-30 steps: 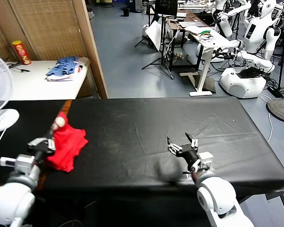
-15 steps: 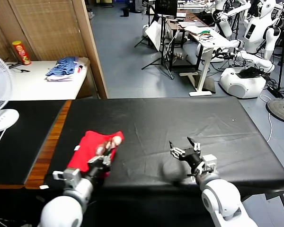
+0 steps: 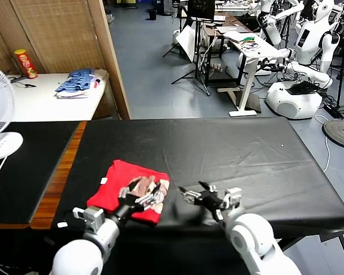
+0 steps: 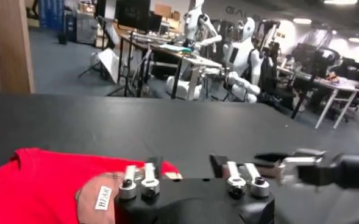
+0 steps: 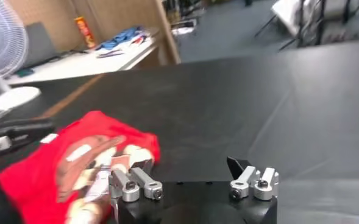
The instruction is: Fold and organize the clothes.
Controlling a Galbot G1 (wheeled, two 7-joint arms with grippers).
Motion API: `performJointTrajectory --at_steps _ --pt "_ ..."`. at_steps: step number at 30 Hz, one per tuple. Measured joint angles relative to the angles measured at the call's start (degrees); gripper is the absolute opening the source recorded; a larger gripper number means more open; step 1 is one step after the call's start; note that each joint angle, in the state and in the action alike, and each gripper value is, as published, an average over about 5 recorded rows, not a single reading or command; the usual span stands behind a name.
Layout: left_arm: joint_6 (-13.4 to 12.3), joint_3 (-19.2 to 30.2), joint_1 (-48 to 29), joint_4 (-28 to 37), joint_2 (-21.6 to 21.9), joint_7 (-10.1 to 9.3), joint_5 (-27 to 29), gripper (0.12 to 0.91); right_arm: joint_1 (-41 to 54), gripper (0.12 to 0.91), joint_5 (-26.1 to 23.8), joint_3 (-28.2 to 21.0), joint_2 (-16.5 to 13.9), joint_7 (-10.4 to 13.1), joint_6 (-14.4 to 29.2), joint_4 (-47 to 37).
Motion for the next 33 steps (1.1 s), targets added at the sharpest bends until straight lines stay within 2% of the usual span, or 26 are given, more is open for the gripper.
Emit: performJointTrajectory --at_steps 6,9,12,15,19,22,25,27,30,33 --pt "-1.3 -2.1 1.8 -0.8 0.1 -1.81 0.6 0.798 4.4 0.795 4.0 -4.7 3.0 1.8 0.4 -4.6" --pt "-1.8 -3.1 2.9 -1.2 -0.1 -2.50 0.8 0.798 6.2 0.739 5.7 -6.3 4.4 2.3 0.7 -7.6" --pt "-1.9 -4.1 3.9 -1.6 -0.2 -2.78 0.8 0.798 7.6 0.599 6.0 -7.3 5.7 2.5 1.5 -10.4" --pt "-2.2 -5.2 4.9 -2.0 -0.2 -2.87 0.9 0.798 8.7 0.431 4.2 -7.9 6.2 1.5 3.0 -12.9" --pt "-2.7 -6.5 6.0 -2.3 -0.2 -2.89 1.1 0.798 10.5 0.209 -2.5 -8.9 5.7 -2.7 7.0 -16.0" --pt "-3.0 -7.3 6.6 -2.3 -0.3 -2.99 1.3 0.798 12.5 0.131 -10.2 -9.6 4.6 -6.7 11.0 -18.2" --pt "-3.6 -7.5 6.8 -2.0 -0.5 -3.59 1.6 0.798 14.5 0.168 -18.0 -10.2 2.8 -10.6 15.3 -19.5" --pt "-4.7 -7.6 7.0 -1.6 -0.5 -4.26 1.7 0.798 15.1 0.251 -21.8 -10.3 1.3 -12.4 18.2 -19.8" --pt "-7.1 -7.6 7.3 -0.6 -0.1 -4.88 2.0 0.798 14.7 0.416 -24.8 -9.8 -1.2 -13.0 22.1 -18.8" --pt "-10.0 -7.6 7.5 0.6 0.5 -4.88 2.5 0.798 12.5 0.584 -26.3 -8.7 -3.6 -11.5 26.0 -16.2"
